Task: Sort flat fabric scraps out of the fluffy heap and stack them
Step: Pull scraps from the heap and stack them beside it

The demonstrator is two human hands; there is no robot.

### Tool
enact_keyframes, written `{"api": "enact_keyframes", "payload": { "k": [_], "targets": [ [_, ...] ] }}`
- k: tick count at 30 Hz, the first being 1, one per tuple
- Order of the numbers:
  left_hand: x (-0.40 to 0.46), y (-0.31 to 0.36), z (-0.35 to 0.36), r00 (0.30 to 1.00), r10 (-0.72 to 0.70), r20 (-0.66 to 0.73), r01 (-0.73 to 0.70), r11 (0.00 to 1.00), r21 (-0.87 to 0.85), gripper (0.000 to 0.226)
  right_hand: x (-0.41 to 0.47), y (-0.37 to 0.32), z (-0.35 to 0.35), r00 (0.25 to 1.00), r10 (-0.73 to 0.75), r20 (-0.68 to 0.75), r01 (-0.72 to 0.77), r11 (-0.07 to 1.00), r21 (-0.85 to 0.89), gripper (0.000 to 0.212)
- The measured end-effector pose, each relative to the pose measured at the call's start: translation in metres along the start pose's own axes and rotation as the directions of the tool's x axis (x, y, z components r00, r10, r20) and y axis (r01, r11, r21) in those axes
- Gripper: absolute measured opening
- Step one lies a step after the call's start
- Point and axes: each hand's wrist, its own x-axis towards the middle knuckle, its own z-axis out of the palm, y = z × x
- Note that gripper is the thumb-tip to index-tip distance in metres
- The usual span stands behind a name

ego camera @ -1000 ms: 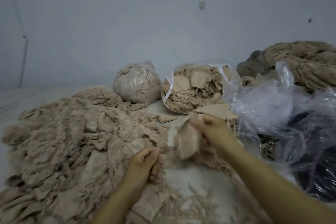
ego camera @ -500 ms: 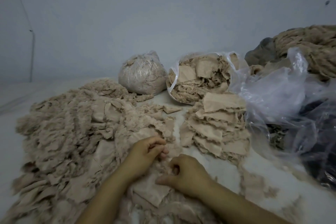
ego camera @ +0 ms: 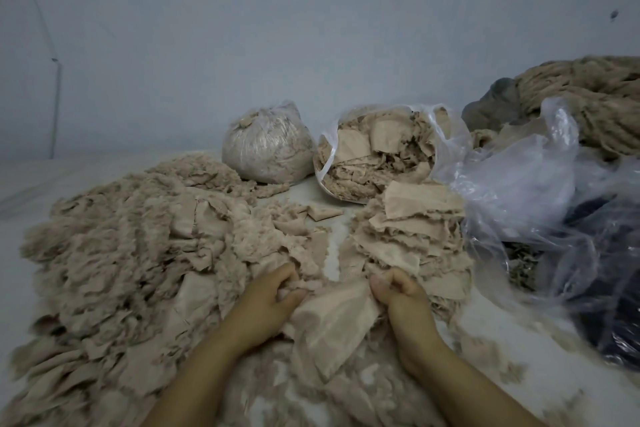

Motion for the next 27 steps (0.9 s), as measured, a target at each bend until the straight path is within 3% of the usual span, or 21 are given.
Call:
{"api": "enact_keyframes", "payload": {
  "k": [3, 6, 8, 9, 10, 11, 13, 15, 17, 19, 20, 21, 25, 27],
  "targets": [
    [0.0, 0.001, -0.001, 0.996, -0.061, -0.069, 0.045, 0.977, -0.21, 0.02, -0.001, -0.001, -0.002, 0.997, -0.026, 0.078, 0.034, 0.995, -0.092, 0.028],
    [0.0, 0.009, 0.003, 0.999, -0.03, -0.043, 0.018, 0.967, -0.254, 0.012, -0.008, -0.003, 0.005, 0.962, 0.022, 0.274, 0.016, 0.991, -0.134, 0.028],
    [-0.001, 0.01, 0.009, 1.0, 0.01, -0.028, -0.015, 0.983, -0.183, 0.011, -0.008, -0.001, 0.009, 0.946, 0.033, 0.322, 0.041, 0.975, -0.22, 0.03],
    [0.0, 0.009, 0.01, 0.998, 0.015, -0.056, -0.023, 0.991, -0.13, 0.013, -0.008, -0.001, 0.01, 0.948, 0.0, 0.317, 0.091, 0.958, -0.272, 0.017],
    [0.002, 0.007, 0.009, 0.994, 0.006, -0.105, -0.012, 0.998, -0.054, 0.015, -0.008, -0.003, 0.011, 0.955, -0.042, 0.293, 0.136, 0.941, -0.309, 0.008],
    [0.004, 0.004, 0.006, 0.989, -0.011, -0.147, 0.015, 1.0, 0.025, 0.015, -0.006, -0.004, 0.009, 0.966, -0.091, 0.241, 0.169, 0.93, -0.327, 0.012],
    [0.003, -0.002, 0.002, 0.993, -0.018, -0.116, 0.042, 0.979, 0.2, 0.019, -0.002, -0.006, 0.004, 0.981, -0.164, 0.099, 0.184, 0.953, -0.242, 0.016],
    [0.001, 0.0, 0.003, 0.999, 0.046, -0.024, -0.035, 0.939, 0.342, 0.026, -0.001, -0.008, 0.0, 0.974, -0.219, 0.052, 0.225, 0.96, -0.169, 0.015],
    [-0.004, 0.014, 0.008, 0.994, 0.112, 0.018, -0.113, 0.974, 0.198, 0.032, -0.002, -0.007, 0.002, 0.951, -0.279, 0.136, 0.301, 0.936, -0.181, 0.012],
    [-0.007, 0.03, 0.016, 0.996, 0.029, 0.081, -0.02, 0.992, -0.121, 0.035, -0.006, -0.002, 0.007, 0.927, -0.301, 0.224, 0.347, 0.915, -0.207, 0.01],
    [-0.007, 0.035, 0.02, 0.995, 0.001, 0.102, 0.022, 0.974, -0.224, 0.025, -0.006, -0.001, 0.008, 0.929, -0.295, 0.223, 0.34, 0.919, -0.199, 0.01],
    [-0.005, 0.037, 0.022, 0.997, -0.024, 0.073, 0.045, 0.954, -0.298, 0.011, -0.005, -0.002, 0.009, 0.942, -0.279, 0.188, 0.313, 0.931, -0.186, 0.013],
    [-0.003, 0.032, 0.015, 0.966, -0.23, -0.115, 0.143, 0.853, -0.501, 0.031, 0.005, -0.007, -0.005, 0.976, -0.21, -0.062, 0.207, 0.977, -0.053, 0.044],
    [-0.005, 0.028, 0.011, 0.968, -0.232, -0.095, 0.145, 0.828, -0.541, 0.031, 0.007, -0.008, -0.012, 0.984, -0.178, -0.029, 0.176, 0.983, -0.052, 0.043]
  ]
}}
